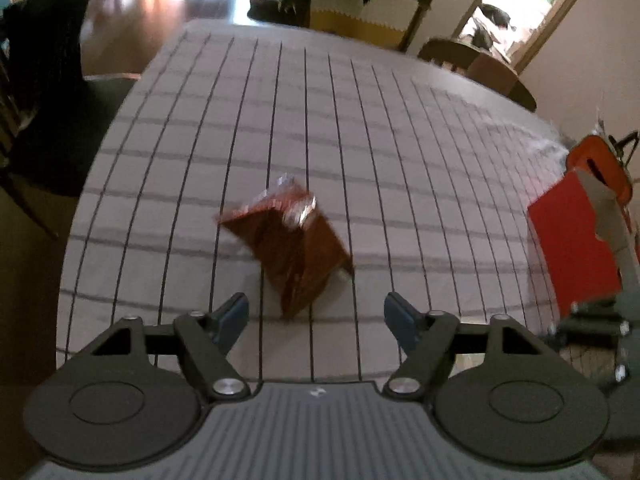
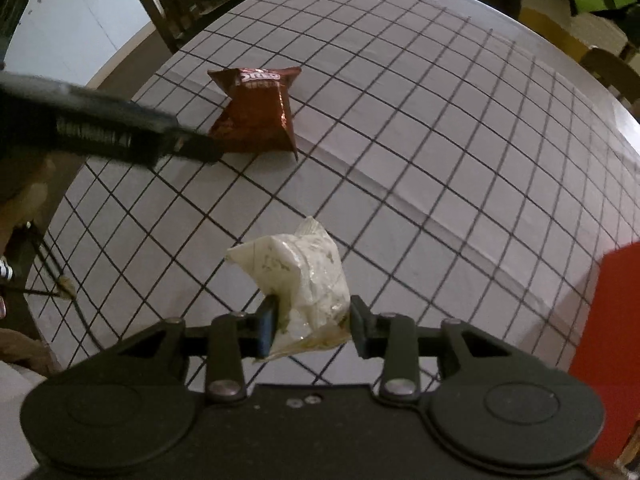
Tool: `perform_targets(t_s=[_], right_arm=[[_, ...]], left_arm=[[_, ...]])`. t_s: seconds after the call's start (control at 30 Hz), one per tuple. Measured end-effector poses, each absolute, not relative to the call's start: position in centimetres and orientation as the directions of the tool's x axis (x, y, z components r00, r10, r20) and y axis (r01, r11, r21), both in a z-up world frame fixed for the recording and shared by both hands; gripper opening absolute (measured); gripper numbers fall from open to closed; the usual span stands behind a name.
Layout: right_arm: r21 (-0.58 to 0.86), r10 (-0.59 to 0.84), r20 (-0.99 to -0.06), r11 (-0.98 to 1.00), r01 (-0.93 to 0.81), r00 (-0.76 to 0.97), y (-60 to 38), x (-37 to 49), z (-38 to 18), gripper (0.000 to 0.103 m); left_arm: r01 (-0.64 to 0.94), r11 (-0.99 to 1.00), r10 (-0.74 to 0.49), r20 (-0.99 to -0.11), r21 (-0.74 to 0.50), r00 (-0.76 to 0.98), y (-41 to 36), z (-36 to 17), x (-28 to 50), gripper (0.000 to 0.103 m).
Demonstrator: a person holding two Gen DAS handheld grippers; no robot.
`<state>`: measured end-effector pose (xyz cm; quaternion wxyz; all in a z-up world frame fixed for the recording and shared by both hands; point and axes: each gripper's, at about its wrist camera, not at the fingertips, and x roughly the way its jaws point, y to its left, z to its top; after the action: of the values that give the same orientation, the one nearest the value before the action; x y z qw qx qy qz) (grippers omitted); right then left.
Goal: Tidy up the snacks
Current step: 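Grasp the red Oreo bag with the left tool, then carry the Oreo bag and white bag into the box and release both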
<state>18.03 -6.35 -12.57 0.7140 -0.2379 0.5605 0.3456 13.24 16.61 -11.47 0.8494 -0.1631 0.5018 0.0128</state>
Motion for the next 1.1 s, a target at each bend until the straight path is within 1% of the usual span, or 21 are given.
perform_targets(t_s=[0.1, 0.23, 0.33, 0.37, 0.53, 0.7, 0.73, 0.77, 0.8, 0.9, 0.93, 1.0, 1.07, 1.1], right_arm=[[0.048, 0.227, -0.963, 0.668, -0.743, 0.142, -7.2, 17.6, -12.3, 0.036], [0.034, 0.218, -0.962, 0.693, -0.72, 0.164, -8.0, 17.3, -12.3, 0.036], [0.031, 0.214, -0.961, 0.711, -0.702, 0.174, -8.6, 17.1, -12.2, 0.036], [0.032, 0.213, -0.961, 0.717, -0.697, 0.175, -8.8, 17.0, -12.2, 0.036], [0.031, 0.209, -0.961, 0.736, -0.676, 0.183, -9.3, 16.5, -12.2, 0.036], [0.025, 0.207, -0.958, 0.748, -0.663, 0.198, -9.6, 16.2, -12.1, 0.036], [0.025, 0.207, -0.958, 0.75, -0.661, 0.198, -9.7, 16.2, -12.0, 0.036], [0.024, 0.205, -0.958, 0.752, -0.659, 0.2, -9.7, 16.1, -12.0, 0.036], [0.022, 0.204, -0.958, 0.754, -0.657, 0.201, -9.8, 16.1, -11.9, 0.036], [0.02, 0.199, -0.958, 0.76, -0.65, 0.204, -10.0, 16.0, -11.9, 0.036], [0.02, 0.199, -0.958, 0.762, -0.647, 0.205, -10.1, 15.9, -11.9, 0.036], [0.02, 0.199, -0.957, 0.768, -0.64, 0.208, -10.3, 15.9, -11.7, 0.036], [0.021, 0.201, -0.956, 0.772, -0.635, 0.213, -10.4, 15.8, -11.5, 0.036], [0.021, 0.201, -0.956, 0.775, -0.631, 0.215, -10.5, 15.8, -11.4, 0.036]], left_arm=[[-0.242, 0.951, -0.06, -0.884, -0.191, 0.463, 15.9, -11.6, 15.3, 0.075], [-0.347, 0.934, 0.057, -0.924, -0.084, 0.378, 15.6, -13.3, 18.6, 0.075], [-0.402, 0.913, 0.072, -0.939, -0.074, 0.336, 16.0, -14.4, 19.8, 0.076], [-0.409, 0.909, 0.064, -0.939, -0.085, 0.337, 16.1, -14.6, 20.1, 0.078], [-0.42, 0.905, 0.086, -0.939, -0.066, 0.332, 15.7, -14.6, 21.6, 0.079], [-0.411, 0.909, 0.082, -0.936, -0.071, 0.343, 15.4, -15.1, 22.4, 0.078], [-0.405, 0.911, 0.077, -0.934, -0.076, 0.348, 15.4, -15.2, 22.4, 0.075], [-0.4, 0.912, 0.066, -0.932, -0.088, 0.357, 15.3, -15.3, 22.4, 0.068], [-0.393, 0.913, 0.048, -0.929, -0.109, 0.368, 15.4, -15.3, 22.3, 0.066], [-0.385, 0.916, 0.046, -0.921, -0.116, 0.386, 15.5, -15.5, 22.0, 0.06], [-0.38, 0.916, 0.035, -0.918, -0.128, 0.395, 15.6, -15.5, 21.9, 0.055], [-0.379, 0.915, 0.028, -0.914, -0.14, 0.405, 15.8, -15.2, 21.6, 0.051], [-0.372, 0.916, 0.019, -0.909, -0.151, 0.417, 16.1, -15.0, 21.4, 0.044], [-0.366, 0.918, 0.016, -0.908, -0.152, 0.419, 16.1, -14.9, 21.2, 0.044]])
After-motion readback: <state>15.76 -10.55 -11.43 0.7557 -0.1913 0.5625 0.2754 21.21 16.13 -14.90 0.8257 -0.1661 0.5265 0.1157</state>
